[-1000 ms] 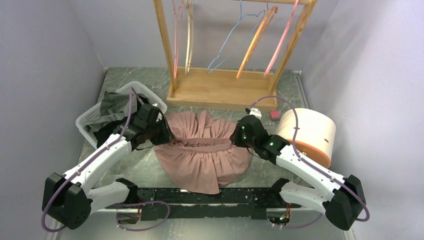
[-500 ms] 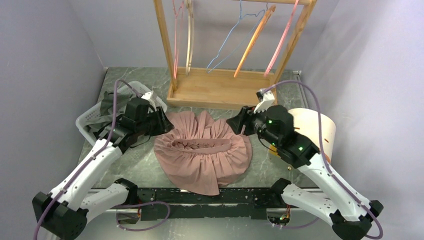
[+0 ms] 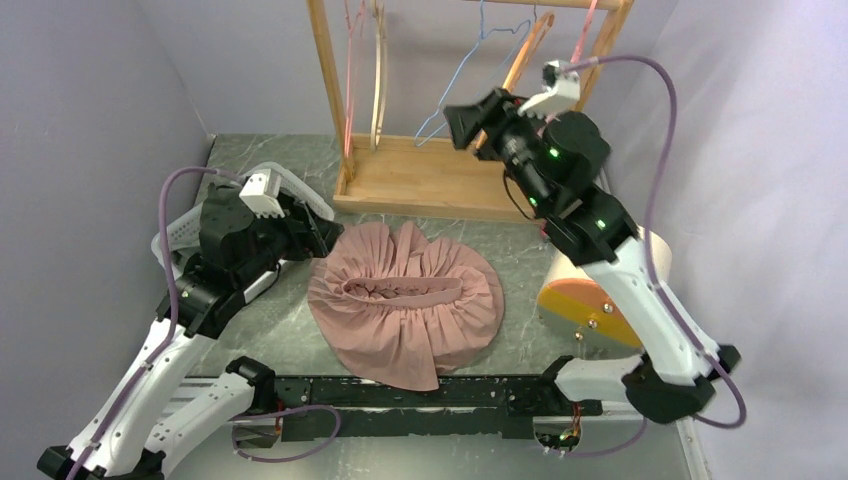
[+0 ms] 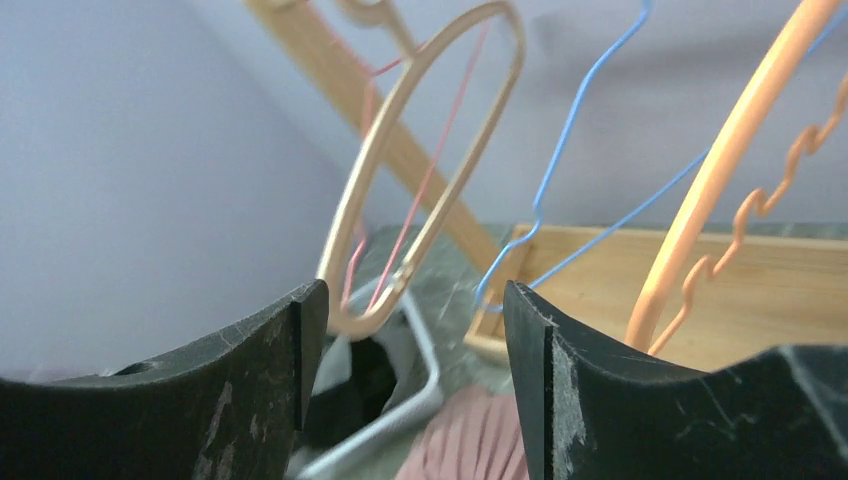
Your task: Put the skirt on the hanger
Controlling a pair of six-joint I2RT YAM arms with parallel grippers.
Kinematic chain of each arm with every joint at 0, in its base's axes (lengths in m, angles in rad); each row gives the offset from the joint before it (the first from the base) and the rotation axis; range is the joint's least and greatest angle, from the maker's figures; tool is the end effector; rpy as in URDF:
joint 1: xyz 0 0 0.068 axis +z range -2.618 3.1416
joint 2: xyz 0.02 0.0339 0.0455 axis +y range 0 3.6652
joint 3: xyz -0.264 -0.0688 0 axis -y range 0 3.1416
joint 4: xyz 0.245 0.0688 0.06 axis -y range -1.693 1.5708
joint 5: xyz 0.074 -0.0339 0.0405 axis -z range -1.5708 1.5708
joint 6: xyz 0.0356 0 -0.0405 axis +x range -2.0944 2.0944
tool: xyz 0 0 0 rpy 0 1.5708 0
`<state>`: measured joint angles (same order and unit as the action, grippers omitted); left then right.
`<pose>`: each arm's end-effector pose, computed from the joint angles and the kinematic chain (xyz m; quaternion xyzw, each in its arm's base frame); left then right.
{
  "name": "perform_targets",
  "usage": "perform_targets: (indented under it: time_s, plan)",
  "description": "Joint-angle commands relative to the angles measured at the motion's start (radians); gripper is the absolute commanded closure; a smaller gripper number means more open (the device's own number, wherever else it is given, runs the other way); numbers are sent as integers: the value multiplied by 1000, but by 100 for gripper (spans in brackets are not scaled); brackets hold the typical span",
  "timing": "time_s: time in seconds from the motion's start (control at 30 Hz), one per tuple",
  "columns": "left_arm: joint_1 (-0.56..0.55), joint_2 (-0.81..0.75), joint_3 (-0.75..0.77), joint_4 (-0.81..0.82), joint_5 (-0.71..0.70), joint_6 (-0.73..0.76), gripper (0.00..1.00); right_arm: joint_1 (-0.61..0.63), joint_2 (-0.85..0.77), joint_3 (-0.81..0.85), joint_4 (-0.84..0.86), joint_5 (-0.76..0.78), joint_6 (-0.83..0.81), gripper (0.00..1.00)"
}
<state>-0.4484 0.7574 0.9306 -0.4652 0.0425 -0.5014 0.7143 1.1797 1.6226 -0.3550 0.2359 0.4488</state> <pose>0.1472 -0.0725 0.3647 -0.0086 0.8023 -0.2879 0.5228 0.1741 0.1399 0.5263 -0.0027 0.6763 0.3359 0.6556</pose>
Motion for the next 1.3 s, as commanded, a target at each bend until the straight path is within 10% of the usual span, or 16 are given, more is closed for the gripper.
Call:
perform_targets:
  time_s: [0.0, 0.7, 1.27]
  plan:
    - [5, -33, 32, 48, -38, 35, 8, -7, 162, 105, 64, 318, 11, 31]
    - [5, -30, -13, 109, 51, 31, 11, -247, 585, 426, 83, 85, 69, 33]
    - [5, -18, -8, 74, 14, 19, 14, -281, 509, 374, 185, -109, 58, 95]
